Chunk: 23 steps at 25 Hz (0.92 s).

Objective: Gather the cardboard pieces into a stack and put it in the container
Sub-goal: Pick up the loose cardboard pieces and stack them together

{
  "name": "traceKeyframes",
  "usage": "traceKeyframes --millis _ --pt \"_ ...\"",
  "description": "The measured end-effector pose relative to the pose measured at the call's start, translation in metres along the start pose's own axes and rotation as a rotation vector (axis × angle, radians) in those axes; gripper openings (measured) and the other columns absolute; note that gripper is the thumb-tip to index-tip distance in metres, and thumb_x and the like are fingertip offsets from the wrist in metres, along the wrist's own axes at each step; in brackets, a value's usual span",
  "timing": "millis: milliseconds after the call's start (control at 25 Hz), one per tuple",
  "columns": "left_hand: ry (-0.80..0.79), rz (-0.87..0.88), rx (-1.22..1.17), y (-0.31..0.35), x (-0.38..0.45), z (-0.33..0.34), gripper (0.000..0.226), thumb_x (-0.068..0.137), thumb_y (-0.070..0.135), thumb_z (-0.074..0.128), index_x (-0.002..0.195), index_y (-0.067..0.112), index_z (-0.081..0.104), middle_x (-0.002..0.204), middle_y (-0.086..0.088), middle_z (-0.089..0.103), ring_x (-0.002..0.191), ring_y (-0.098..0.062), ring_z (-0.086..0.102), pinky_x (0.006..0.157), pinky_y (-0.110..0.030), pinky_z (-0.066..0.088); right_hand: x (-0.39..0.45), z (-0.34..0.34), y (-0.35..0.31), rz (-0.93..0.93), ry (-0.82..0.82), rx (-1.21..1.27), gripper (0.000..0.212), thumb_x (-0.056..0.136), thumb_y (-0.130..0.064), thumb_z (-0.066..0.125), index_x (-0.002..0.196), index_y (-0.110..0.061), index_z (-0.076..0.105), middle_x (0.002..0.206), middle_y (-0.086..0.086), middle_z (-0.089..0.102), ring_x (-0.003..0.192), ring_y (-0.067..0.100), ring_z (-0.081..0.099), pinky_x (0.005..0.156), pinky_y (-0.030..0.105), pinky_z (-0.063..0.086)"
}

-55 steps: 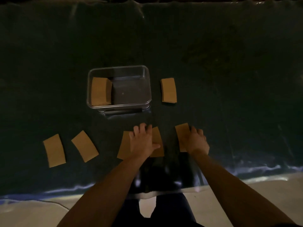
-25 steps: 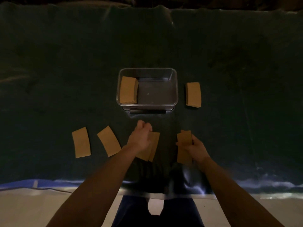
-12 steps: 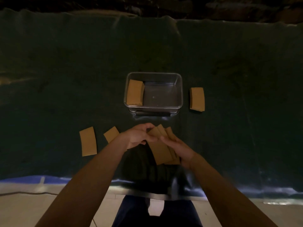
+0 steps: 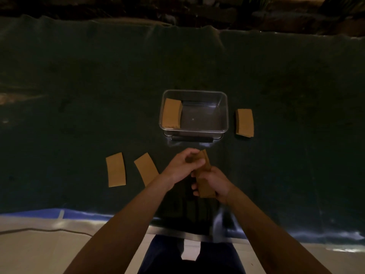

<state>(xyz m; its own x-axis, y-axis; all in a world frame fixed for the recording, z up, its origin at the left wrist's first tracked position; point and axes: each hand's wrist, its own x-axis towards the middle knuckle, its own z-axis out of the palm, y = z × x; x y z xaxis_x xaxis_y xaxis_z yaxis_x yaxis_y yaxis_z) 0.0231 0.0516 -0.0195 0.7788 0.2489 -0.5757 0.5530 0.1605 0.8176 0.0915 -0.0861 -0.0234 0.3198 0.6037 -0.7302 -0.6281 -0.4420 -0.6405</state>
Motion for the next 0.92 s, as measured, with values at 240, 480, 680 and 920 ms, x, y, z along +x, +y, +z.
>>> traceKeyframes --millis 240,480,680,920 --pt "0.159 0.081 0.004 -0.004 -0.014 0.024 0.043 0.088 0.048 0.068 0.129 0.039 0.06 0.123 0.008 0.06 0.112 -0.011 0.059 0.069 -0.014 0.05 -0.001 0.017 0.003 -0.126 0.074 -0.199 0.031 0.094 -0.013 0.054 0.125 -0.018 0.053 0.08 0.01 0.066 0.059 0.016 0.063 0.054 0.033 0.053" --pt "0.119 0.053 -0.049 -0.004 -0.015 0.021 0.043 0.082 0.036 0.077 0.123 0.037 0.066 0.122 0.006 0.063 0.109 -0.011 0.057 0.065 -0.017 0.054 -0.002 0.021 0.01 -0.194 0.113 -0.159 0.072 0.086 -0.005 0.064 0.144 -0.029 0.029 0.1 0.016 0.067 0.072 0.026 0.067 0.058 0.038 0.056" --pt "0.064 0.03 -0.163 -0.003 -0.018 0.007 0.035 0.079 0.035 0.08 0.112 0.045 0.071 0.11 0.019 0.068 0.103 0.002 0.059 0.07 -0.013 0.05 -0.012 0.011 0.006 -0.024 -0.074 -0.001 0.073 0.073 -0.023 0.08 0.131 -0.051 0.045 0.119 0.01 0.066 0.094 0.028 0.074 0.072 0.05 0.062" --pt "0.042 -0.004 -0.147 -0.009 -0.023 0.0 0.042 0.064 0.05 0.082 0.104 0.05 0.072 0.121 0.008 0.066 0.118 -0.015 0.058 0.1 -0.043 0.051 -0.013 0.021 0.009 -0.042 -0.087 -0.099 0.06 0.072 -0.033 0.085 0.11 -0.066 0.052 0.106 -0.001 0.073 0.089 0.023 0.076 0.065 0.046 0.061"
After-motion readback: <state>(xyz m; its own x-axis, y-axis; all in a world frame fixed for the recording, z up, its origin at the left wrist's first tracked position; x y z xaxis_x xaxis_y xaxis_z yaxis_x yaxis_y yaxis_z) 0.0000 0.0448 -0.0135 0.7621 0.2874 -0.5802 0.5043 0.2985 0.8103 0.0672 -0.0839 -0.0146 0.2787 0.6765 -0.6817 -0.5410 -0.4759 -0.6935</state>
